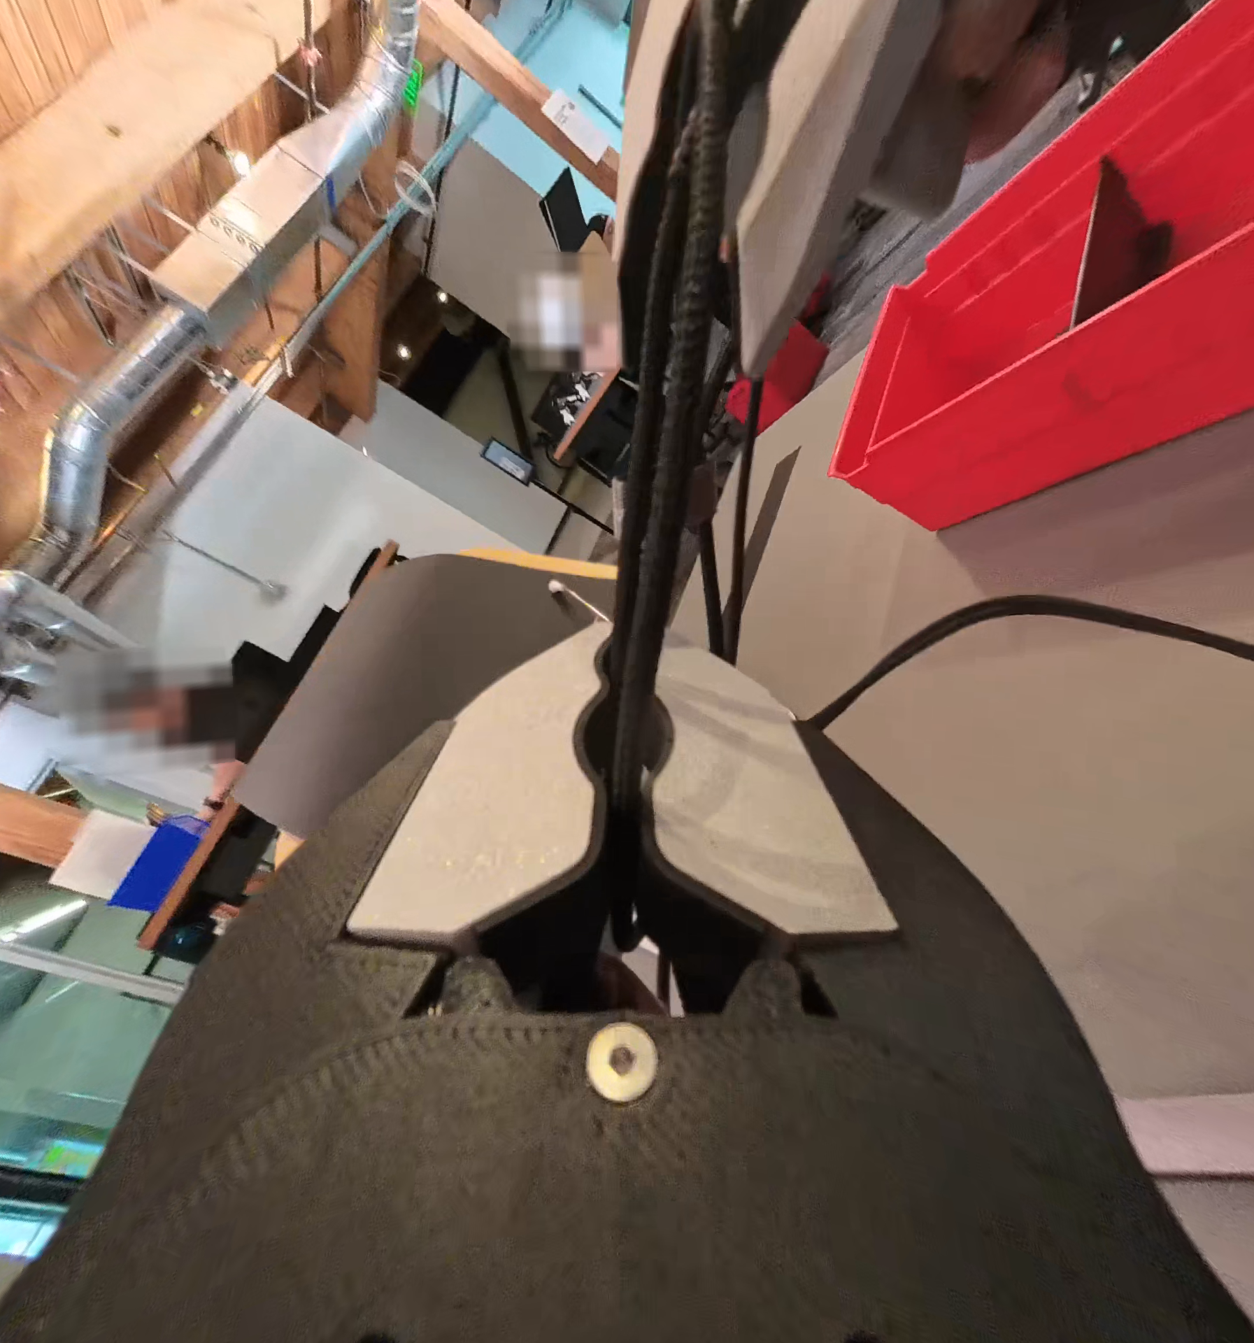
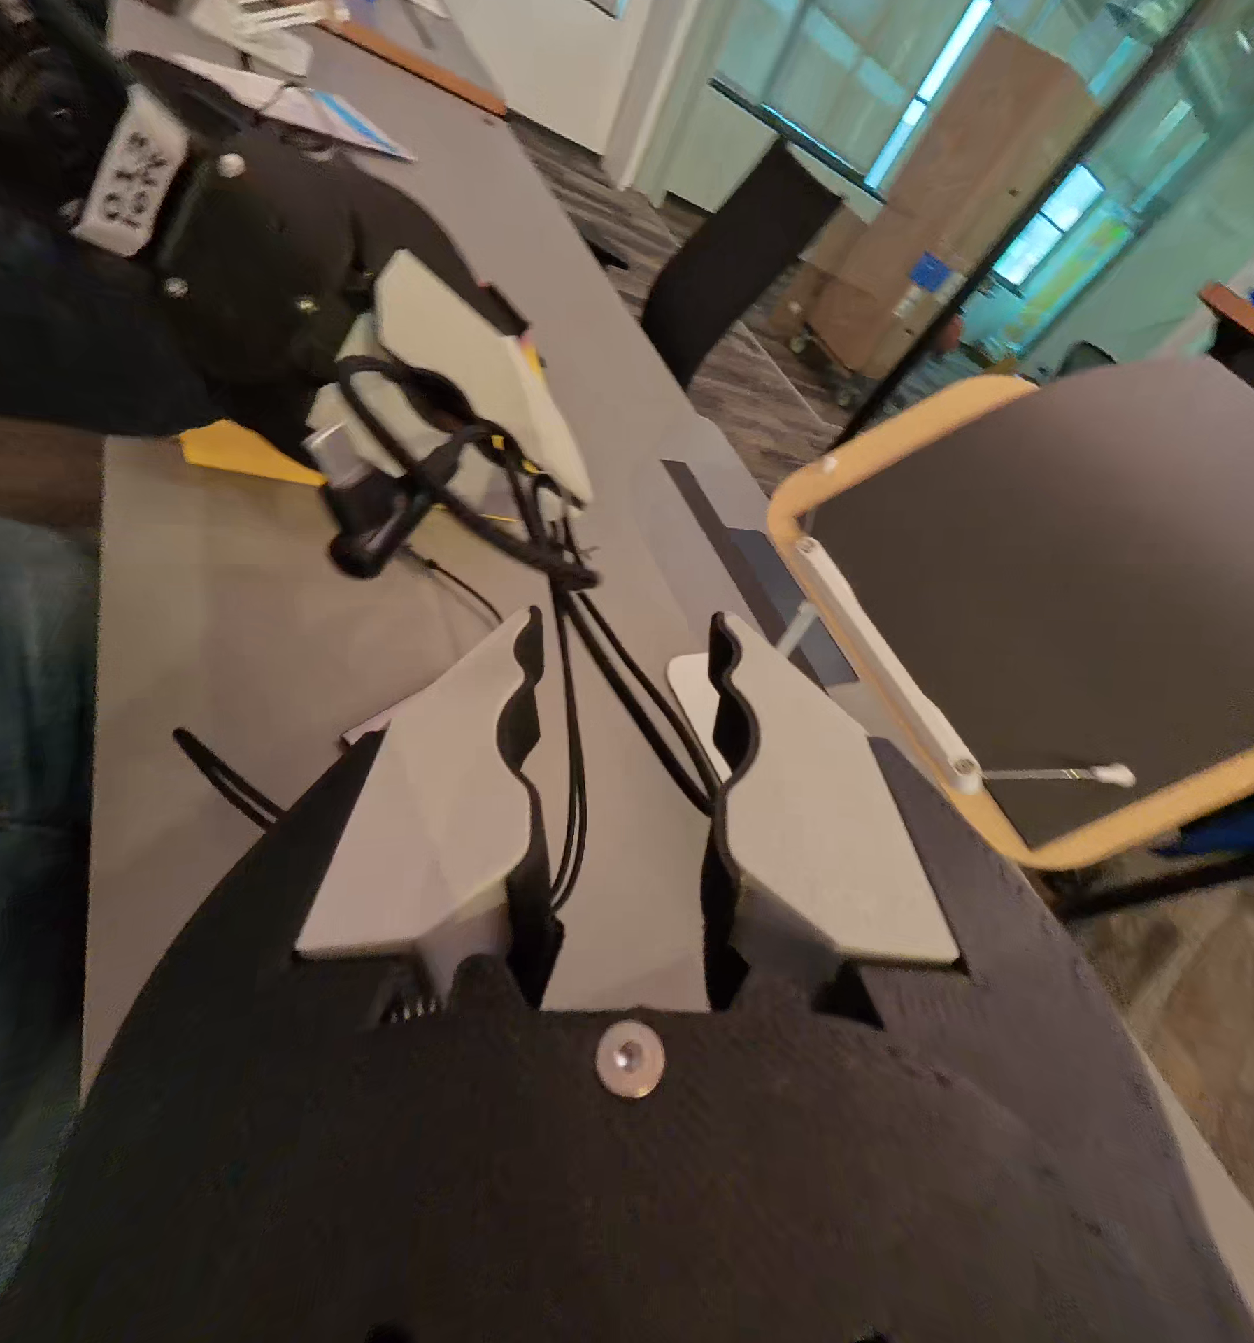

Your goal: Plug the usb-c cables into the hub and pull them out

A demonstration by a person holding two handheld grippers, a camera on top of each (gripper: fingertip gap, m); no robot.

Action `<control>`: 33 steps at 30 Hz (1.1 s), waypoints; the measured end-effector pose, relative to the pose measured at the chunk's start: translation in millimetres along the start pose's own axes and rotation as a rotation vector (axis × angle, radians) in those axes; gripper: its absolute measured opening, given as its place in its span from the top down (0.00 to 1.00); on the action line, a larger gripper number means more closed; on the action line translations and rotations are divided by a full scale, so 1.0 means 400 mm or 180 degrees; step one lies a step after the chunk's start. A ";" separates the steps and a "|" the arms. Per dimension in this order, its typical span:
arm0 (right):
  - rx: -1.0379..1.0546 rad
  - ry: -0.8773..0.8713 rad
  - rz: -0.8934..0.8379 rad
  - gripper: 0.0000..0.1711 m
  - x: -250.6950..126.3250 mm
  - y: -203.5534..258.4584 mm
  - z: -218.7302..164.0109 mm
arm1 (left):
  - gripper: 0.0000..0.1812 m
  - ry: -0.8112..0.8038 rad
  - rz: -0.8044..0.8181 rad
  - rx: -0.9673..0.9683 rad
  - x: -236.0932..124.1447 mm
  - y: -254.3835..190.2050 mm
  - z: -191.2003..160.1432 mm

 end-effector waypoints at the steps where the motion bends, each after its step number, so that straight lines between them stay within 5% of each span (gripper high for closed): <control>1: -0.0089 -0.0028 0.0113 0.76 0.011 0.020 0.001 | 1.00 -0.0024 0.0012 0.0015 -0.001 -0.001 0.004; 8: -0.0527 -0.0216 0.0042 0.97 0.057 0.067 0.009 | 1.00 -0.0208 -0.0056 0.0097 -0.014 -0.009 0.024; 17: 0.0444 -0.0318 -0.0143 0.98 0.078 0.025 -0.040 | 0.94 -0.0160 -0.0564 -0.0720 0.005 0.002 -0.014; 24: -0.1453 0.0172 -0.0994 0.98 0.073 0.049 -0.043 | 0.89 -0.0222 -0.1157 -0.1240 -0.034 0.046 -0.015; 27: -0.1814 0.0328 -0.1073 0.98 0.079 0.055 -0.044 | 0.81 -0.0096 -0.1907 -0.1688 -0.066 0.039 -0.017; 33: -0.2112 0.0640 -0.1140 0.98 0.088 0.048 -0.081 | 0.82 0.0649 -0.1950 -0.1312 -0.098 0.050 -0.130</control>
Point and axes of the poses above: each gripper's, where its closed fingertips meet, x out along the fingers, z out of its top, y = z × x across the jaws, the point moved 3 cm from there along -x, back along the fingers, and after that the axes turned 3 degrees about -x, right-handed, at the moved point
